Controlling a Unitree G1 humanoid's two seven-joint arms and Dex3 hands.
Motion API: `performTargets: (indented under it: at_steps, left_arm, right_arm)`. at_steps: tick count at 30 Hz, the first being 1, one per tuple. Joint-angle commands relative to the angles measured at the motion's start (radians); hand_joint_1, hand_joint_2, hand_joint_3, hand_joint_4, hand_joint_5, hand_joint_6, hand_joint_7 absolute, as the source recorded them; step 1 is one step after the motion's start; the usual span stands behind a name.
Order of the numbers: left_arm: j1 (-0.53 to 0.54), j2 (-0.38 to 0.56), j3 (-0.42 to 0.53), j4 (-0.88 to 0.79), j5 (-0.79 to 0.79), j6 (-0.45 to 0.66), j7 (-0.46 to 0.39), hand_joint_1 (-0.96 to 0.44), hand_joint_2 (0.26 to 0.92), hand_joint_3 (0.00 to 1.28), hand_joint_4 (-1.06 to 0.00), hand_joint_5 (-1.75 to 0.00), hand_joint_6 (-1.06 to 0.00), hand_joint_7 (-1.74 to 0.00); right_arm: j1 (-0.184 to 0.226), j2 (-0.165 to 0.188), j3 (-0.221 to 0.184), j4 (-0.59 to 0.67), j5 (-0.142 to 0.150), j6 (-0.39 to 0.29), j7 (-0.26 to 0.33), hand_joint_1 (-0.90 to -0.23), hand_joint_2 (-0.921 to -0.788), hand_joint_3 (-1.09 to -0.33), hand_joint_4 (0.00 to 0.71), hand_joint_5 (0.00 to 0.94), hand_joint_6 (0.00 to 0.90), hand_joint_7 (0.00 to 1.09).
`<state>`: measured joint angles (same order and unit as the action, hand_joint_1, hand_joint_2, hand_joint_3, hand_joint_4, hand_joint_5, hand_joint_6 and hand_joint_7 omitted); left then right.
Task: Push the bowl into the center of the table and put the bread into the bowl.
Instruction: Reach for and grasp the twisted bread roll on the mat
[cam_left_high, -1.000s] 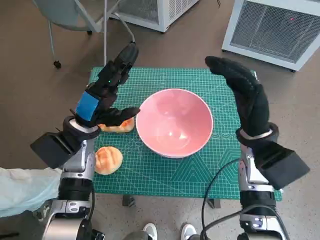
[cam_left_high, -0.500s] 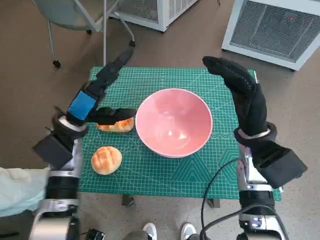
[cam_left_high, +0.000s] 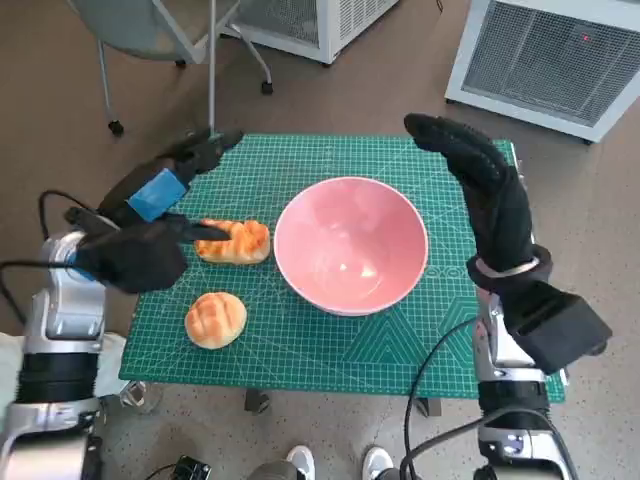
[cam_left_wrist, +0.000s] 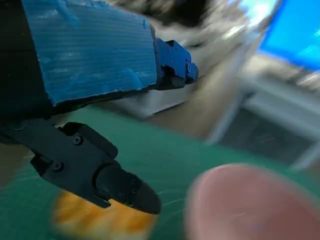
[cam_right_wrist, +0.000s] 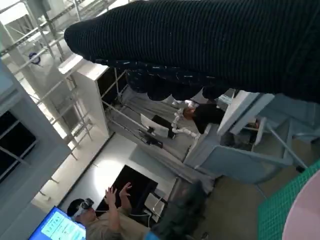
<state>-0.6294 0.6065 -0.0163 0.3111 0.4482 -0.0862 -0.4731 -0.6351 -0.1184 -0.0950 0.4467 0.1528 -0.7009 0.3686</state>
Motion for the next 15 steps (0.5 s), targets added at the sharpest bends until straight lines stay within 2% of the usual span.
performTargets:
  at_steps: [1, 15]
  left_arm:
    - [0.004, 0.012, -0.053, -0.043, 0.042, 0.081, -0.012, -0.02, 0.68, 0.0, -0.09, 0.0, -0.28, -0.02]
    - [-0.072, -0.009, -0.187, 0.084, 0.108, 0.19, -0.013, -0.01, 0.689, 0.0, -0.09, 0.0, -0.28, -0.01]
  right_arm:
    - [0.007, 0.0, 0.005, 0.023, 0.002, 0.014, -0.006, -0.79, -0.921, -0.787, 0.141, 0.0, -0.001, 0.52]
    - [0.002, 0.011, 0.004, 0.048, 0.022, 0.01, 0.004, -0.792, -0.921, -0.785, 0.14, 0.0, -0.001, 0.52]
